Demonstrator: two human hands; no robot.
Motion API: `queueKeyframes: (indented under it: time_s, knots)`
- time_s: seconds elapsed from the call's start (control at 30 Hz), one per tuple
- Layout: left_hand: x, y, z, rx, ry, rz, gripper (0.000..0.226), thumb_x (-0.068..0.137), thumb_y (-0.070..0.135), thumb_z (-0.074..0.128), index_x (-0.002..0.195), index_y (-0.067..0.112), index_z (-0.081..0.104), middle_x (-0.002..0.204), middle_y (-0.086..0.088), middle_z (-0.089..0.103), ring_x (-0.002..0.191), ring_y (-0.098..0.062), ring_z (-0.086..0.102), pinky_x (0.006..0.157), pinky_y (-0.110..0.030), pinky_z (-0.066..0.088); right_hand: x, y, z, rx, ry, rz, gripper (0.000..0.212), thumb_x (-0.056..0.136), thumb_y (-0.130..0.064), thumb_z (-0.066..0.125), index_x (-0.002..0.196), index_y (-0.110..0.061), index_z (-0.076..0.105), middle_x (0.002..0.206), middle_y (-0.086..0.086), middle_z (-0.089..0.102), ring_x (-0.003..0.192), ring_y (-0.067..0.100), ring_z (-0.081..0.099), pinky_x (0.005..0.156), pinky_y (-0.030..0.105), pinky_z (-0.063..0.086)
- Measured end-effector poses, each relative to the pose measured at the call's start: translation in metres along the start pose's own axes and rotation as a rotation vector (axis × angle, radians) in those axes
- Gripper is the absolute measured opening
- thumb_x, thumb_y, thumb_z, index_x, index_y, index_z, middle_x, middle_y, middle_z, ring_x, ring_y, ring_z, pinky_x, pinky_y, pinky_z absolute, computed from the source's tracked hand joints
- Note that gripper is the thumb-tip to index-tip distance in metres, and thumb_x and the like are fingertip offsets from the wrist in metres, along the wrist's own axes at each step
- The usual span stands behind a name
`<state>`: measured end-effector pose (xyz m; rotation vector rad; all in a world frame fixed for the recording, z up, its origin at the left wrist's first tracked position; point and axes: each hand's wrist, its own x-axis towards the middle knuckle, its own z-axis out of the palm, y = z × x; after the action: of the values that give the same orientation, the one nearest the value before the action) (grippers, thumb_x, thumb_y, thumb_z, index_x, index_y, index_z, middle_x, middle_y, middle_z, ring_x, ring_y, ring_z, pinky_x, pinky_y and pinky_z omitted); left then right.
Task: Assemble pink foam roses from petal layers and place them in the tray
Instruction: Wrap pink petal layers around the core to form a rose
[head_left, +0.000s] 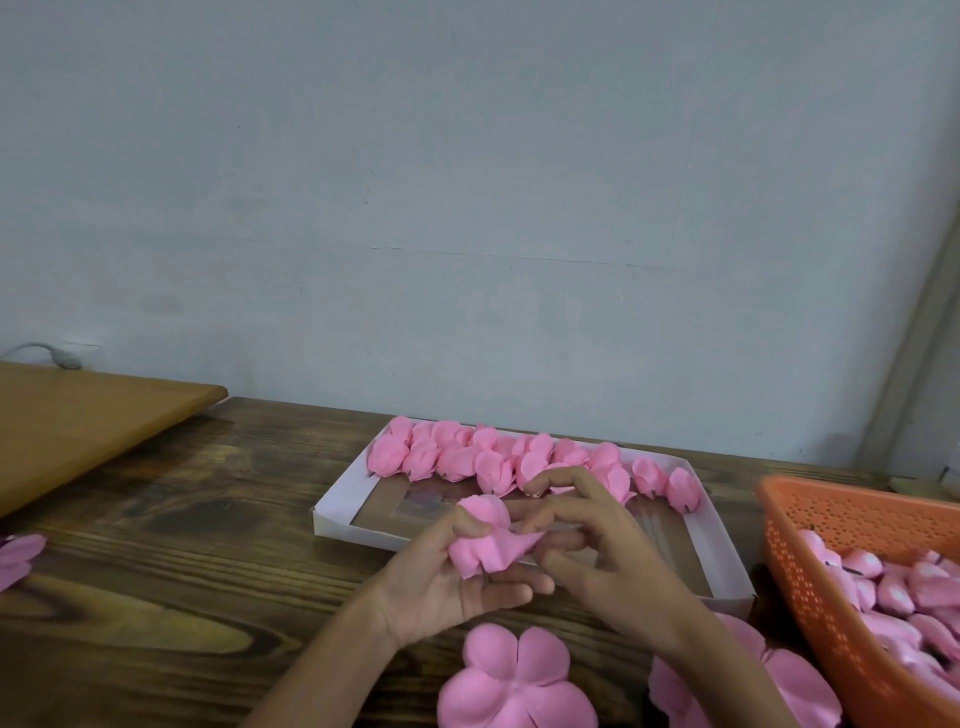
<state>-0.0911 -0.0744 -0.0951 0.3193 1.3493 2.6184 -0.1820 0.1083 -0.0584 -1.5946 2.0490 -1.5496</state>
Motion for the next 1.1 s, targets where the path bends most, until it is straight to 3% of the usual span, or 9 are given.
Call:
queueKeyframes:
  time_s: [0.07,0.2,0.3,0.37,0.5,0.57,0.67,0.83,1.1]
  knots:
    - [0.001,-0.001,-0.003,0.017,0.012,0.011,0.052,0.086,0.033,0.071,0.131,0.007,0.072,0.112,-0.017,0.077,0.094,-0.025,0.077,0.078,-0.027,0.061,0.0,0.001,0.001,0.039,-0.02,-0.013,0.024,0.082,-0.02,0.067,0.099,-0.033,0.079,0.123,-0.016,0.055,0.107,0.015,0.069,0.086,0.028,0.059]
    - [0.004,-0.003,-0.007,0.065,0.087,0.01,0.054,0.074,0.039,0.079,0.118,0.008,0.079,0.097,-0.013,0.076,0.072,-0.023,0.074,0.062,-0.026,0.055,0.002,0.005,0.003,0.043,-0.007,0.002,0.025,0.09,-0.01,0.073,0.096,-0.033,0.08,0.12,-0.018,0.06,0.119,0.013,0.064,0.091,0.032,0.057]
    - [0.005,-0.005,-0.01,0.049,0.1,0.024,0.055,0.078,0.035,0.078,0.126,0.008,0.075,0.11,-0.015,0.073,0.065,-0.021,0.069,0.059,-0.026,0.05,0.003,0.006,0.005,0.028,0.013,0.028,0.028,0.094,-0.01,0.072,0.098,-0.037,0.08,0.121,-0.013,0.062,0.119,0.012,0.061,0.089,0.031,0.057]
    - [0.006,-0.006,-0.014,0.031,0.094,0.048,0.048,0.086,0.027,0.075,0.129,0.006,0.072,0.117,-0.018,0.07,0.065,-0.02,0.066,0.059,-0.026,0.052,0.004,0.004,0.007,0.012,0.057,-0.011,0.027,0.092,-0.013,0.075,0.102,-0.038,0.078,0.12,-0.008,0.063,0.114,0.015,0.063,0.085,0.029,0.057]
    - [0.007,-0.009,-0.019,0.016,0.125,0.068,0.025,0.092,0.021,0.079,0.116,0.013,0.077,0.104,-0.012,0.07,0.067,-0.016,0.061,0.061,-0.026,0.053,0.005,0.003,0.012,-0.046,0.12,-0.089,0.027,0.088,-0.012,0.076,0.103,-0.033,0.077,0.115,-0.004,0.058,0.111,0.018,0.062,0.082,0.022,0.054]
    - [0.007,-0.01,-0.021,0.021,0.107,0.082,0.022,0.094,0.027,0.078,0.115,0.019,0.079,0.099,-0.006,0.07,0.072,-0.014,0.062,0.064,-0.024,0.053,0.004,-0.001,0.014,-0.017,0.138,-0.101,0.018,0.089,-0.023,0.073,0.104,-0.033,0.078,0.116,-0.005,0.056,0.113,0.019,0.062,0.084,0.022,0.054]
    - [0.009,-0.009,-0.023,-0.044,0.094,0.094,0.035,0.095,0.035,0.078,0.126,0.017,0.075,0.101,-0.004,0.07,0.078,-0.01,0.065,0.067,-0.022,0.057,0.003,-0.008,0.013,-0.009,0.192,-0.112,0.016,0.085,-0.037,0.075,0.1,-0.036,0.079,0.118,-0.008,0.057,0.112,0.017,0.063,0.083,0.02,0.054]
    - [0.011,-0.008,-0.021,-0.021,0.125,0.153,0.048,0.092,0.04,0.081,0.133,0.018,0.071,0.1,-0.001,0.071,0.069,-0.005,0.059,0.066,-0.021,0.055,0.001,-0.014,0.015,-0.184,0.181,-0.113,0.017,0.075,-0.021,0.092,0.081,-0.031,0.08,0.122,-0.01,0.055,0.109,0.01,0.063,0.084,0.016,0.05]
    - [0.008,-0.009,-0.019,-0.086,0.167,0.202,0.035,0.072,0.027,0.098,0.1,0.014,0.081,0.102,-0.009,0.074,0.074,-0.013,0.069,0.066,-0.025,0.059,0.0,-0.016,0.012,-0.212,0.157,-0.094,0.017,0.081,-0.018,0.085,0.081,-0.032,0.077,0.123,-0.017,0.049,0.113,0.013,0.058,0.085,0.018,0.049]
